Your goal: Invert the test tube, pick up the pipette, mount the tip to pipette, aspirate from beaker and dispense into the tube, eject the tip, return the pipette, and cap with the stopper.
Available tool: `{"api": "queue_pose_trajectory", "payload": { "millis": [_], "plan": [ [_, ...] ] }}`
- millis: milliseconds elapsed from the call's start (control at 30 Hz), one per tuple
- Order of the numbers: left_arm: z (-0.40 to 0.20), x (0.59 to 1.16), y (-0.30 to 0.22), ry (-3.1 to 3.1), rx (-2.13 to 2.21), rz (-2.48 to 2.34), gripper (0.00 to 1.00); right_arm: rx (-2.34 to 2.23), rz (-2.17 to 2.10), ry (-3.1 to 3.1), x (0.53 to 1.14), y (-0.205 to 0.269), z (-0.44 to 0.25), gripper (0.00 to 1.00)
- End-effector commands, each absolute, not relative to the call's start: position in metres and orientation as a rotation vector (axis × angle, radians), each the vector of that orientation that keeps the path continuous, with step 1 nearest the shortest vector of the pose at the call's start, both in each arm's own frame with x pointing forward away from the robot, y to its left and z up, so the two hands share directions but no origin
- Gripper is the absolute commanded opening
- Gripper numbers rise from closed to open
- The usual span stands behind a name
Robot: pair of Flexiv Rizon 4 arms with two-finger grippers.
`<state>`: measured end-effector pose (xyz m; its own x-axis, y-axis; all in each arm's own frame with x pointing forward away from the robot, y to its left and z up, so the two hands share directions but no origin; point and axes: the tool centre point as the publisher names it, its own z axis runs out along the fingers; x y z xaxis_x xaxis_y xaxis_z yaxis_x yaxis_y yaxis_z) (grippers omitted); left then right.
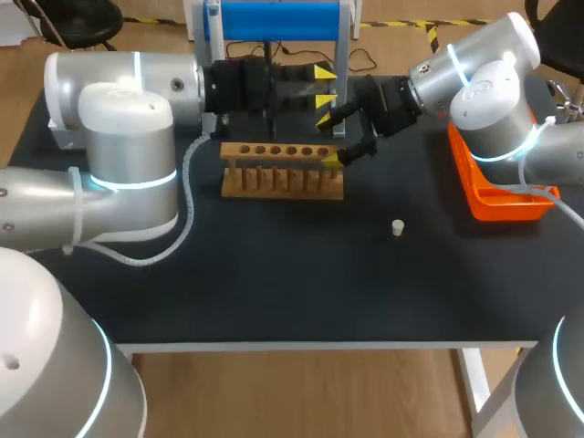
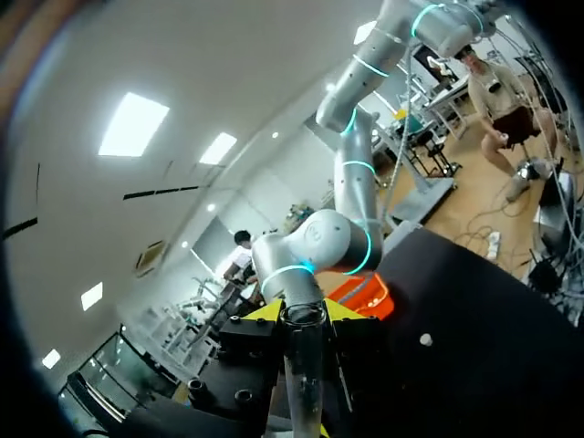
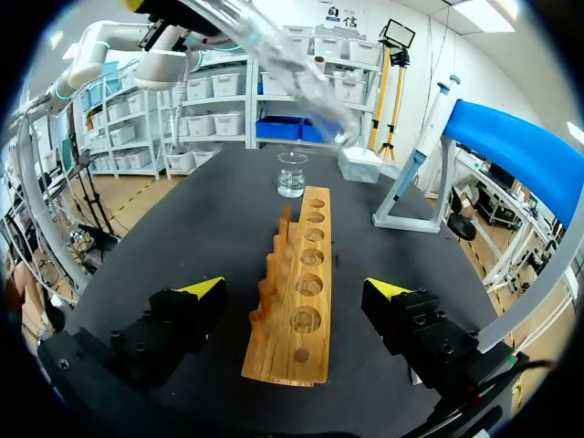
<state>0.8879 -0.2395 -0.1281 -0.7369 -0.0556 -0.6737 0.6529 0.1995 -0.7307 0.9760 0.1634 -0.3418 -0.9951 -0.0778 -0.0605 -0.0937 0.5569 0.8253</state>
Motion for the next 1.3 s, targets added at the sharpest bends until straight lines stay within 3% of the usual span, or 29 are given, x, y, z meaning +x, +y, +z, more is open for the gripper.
{"api": "queue_pose_trajectory", "payload": {
  "millis": [33, 600, 1300],
  "plan": [
    [-0.124, 0.913, -0.226, 1.944, 0.511, -1.714, 0.00, -0.152, 1.460, 2.759, 0.975, 0.163, -0.341, 1.00],
    [-0.131, 0.961, -0.203, 2.148, -0.017, -2.001, 0.00, -0.152, 1.460, 2.759, 0.975, 0.163, -0.341, 1.00],
    [-0.131, 0.961, -0.203, 2.148, -0.017, -2.001, 0.00, -0.152, 1.460, 2.759, 0.975, 0.163, -0.341, 1.00]
  ]
}}
